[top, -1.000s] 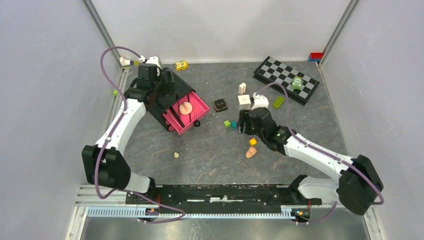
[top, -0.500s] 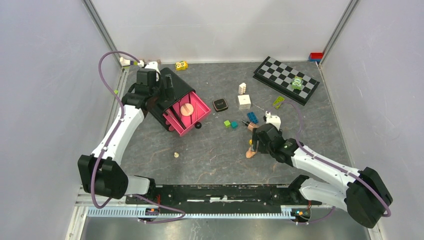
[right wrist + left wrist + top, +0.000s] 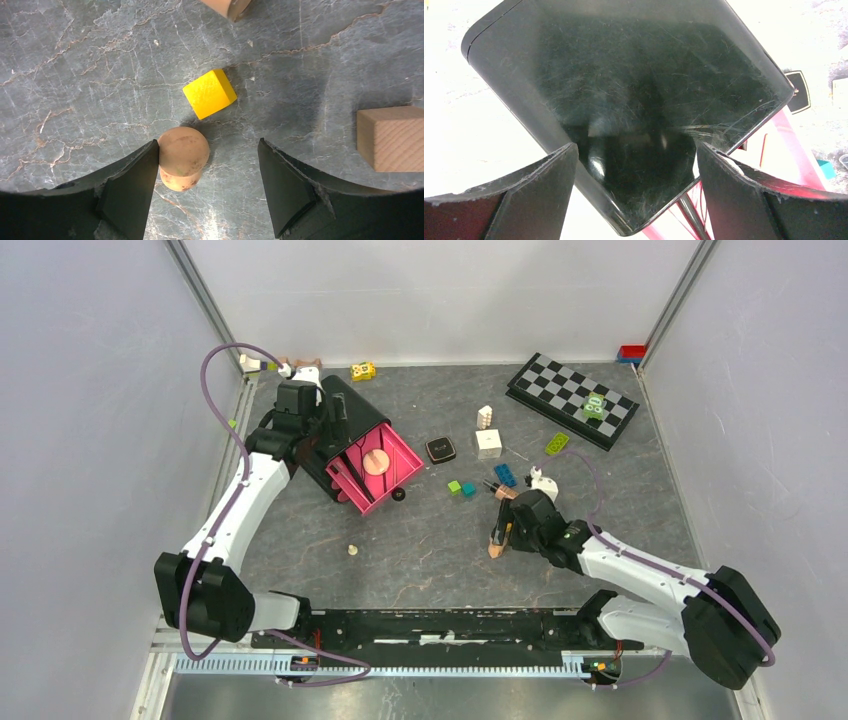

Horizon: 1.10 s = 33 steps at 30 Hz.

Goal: Organize the makeup
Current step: Pick up the makeup tool from the center of the board.

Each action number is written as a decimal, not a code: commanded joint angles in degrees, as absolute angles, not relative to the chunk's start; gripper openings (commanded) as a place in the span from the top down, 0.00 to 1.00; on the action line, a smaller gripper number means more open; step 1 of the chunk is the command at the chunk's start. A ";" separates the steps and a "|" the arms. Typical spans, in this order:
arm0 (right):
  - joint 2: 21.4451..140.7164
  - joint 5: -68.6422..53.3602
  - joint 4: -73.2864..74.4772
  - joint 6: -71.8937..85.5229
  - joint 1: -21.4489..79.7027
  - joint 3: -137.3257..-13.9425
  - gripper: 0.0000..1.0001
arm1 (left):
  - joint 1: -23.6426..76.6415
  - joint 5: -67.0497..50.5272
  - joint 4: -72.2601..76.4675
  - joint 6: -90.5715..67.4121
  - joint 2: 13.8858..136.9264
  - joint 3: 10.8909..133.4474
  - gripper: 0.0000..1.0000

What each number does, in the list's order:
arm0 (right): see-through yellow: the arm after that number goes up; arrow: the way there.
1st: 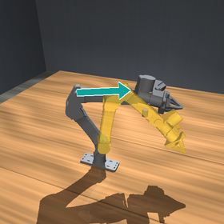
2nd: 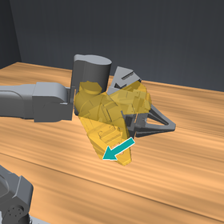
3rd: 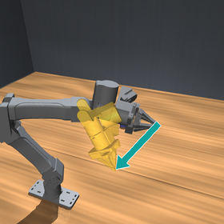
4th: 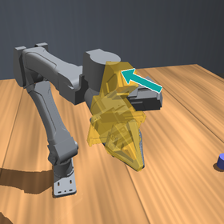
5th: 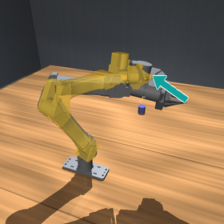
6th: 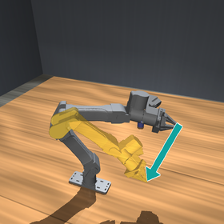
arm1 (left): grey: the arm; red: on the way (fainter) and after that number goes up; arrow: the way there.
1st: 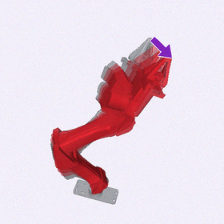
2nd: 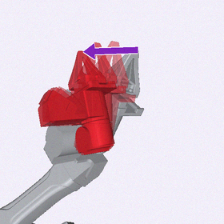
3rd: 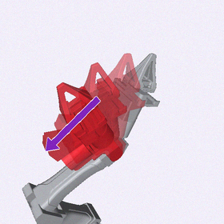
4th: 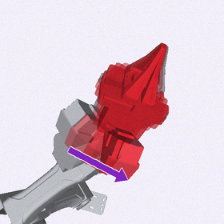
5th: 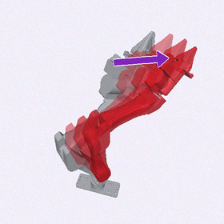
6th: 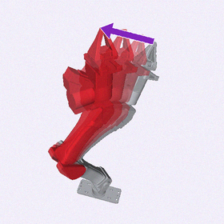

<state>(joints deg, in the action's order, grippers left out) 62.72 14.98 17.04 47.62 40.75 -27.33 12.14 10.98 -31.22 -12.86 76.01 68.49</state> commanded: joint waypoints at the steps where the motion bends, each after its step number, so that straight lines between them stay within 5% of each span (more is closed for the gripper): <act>1: 62.59 12.95 15.32 48.83 40.78 -25.89 0.22 | 12.39 12.08 -31.55 -10.58 75.24 68.20 0.06; 16: 65.53 7.72 10.82 45.74 40.86 -25.34 0.32 | 12.39 12.39 -31.55 -10.46 75.69 68.12 0.06; 33: 59.53 7.72 9.40 42.51 40.85 -27.46 0.62 | 12.74 12.19 -32.11 -10.81 74.87 67.10 0.06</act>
<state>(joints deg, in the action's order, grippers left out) 60.66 6.31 9.54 44.75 40.75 -25.45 12.40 12.08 -31.38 -12.32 75.94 68.05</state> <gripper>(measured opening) 0.396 0.943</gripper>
